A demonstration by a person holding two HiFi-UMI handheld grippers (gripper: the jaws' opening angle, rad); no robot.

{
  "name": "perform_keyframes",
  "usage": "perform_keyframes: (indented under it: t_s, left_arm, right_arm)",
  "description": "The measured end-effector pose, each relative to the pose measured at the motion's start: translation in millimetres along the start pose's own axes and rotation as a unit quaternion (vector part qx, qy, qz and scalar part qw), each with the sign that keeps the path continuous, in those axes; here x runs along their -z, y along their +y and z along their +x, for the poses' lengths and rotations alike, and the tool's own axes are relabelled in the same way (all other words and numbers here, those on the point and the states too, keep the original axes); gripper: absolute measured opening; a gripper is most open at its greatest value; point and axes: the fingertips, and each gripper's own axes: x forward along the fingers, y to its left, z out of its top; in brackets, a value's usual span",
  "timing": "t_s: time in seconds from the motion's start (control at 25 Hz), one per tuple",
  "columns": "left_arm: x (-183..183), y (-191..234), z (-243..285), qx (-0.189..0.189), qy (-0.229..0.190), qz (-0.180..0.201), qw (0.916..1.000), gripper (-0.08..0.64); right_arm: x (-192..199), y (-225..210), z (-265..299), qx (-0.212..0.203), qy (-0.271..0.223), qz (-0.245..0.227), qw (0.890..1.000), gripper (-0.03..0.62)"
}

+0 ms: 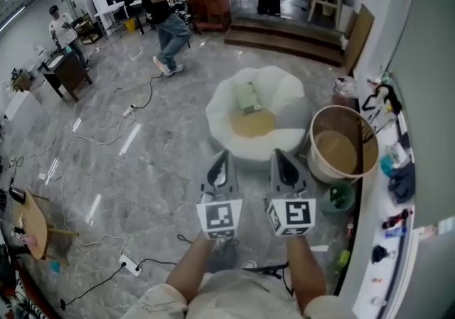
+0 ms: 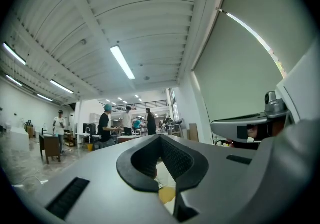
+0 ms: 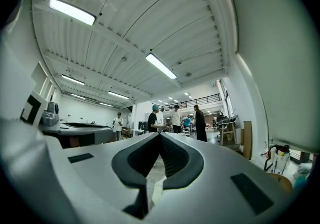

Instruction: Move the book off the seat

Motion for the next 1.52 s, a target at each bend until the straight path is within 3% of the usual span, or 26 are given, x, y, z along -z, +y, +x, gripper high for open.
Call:
perform_keyframes:
  t_s: [0.32, 0.88, 1.24, 1.52]
  left_arm:
    - [14.8, 25.3, 63.8, 0.014, 0.000, -0.007, 0.9999, 0.002]
    - [22.9, 116.3, 171.8, 0.035, -0.006, -0.019, 0.9992, 0.002]
    - [37.4, 120.0, 226.1, 0.036, -0.001, -0.013, 0.9993, 0.002]
    - [45.0, 108.4, 291.9, 0.013, 0.008, -0.006, 0.9999, 0.002]
  right_arm:
    - [13.8, -13.3, 63.2, 0.015, 0.010, -0.013, 1.000, 0.003]
    - [11.4, 6.7, 205.1, 0.029, 0.006, -0.032, 0.999, 0.003]
    - [30.5, -19.4, 252.7, 0.031, 0.009, -0.023, 0.999, 0.003]
    - [43.0, -67.4, 308.9, 0.009, 0.007, -0.007, 1.000, 0.003]
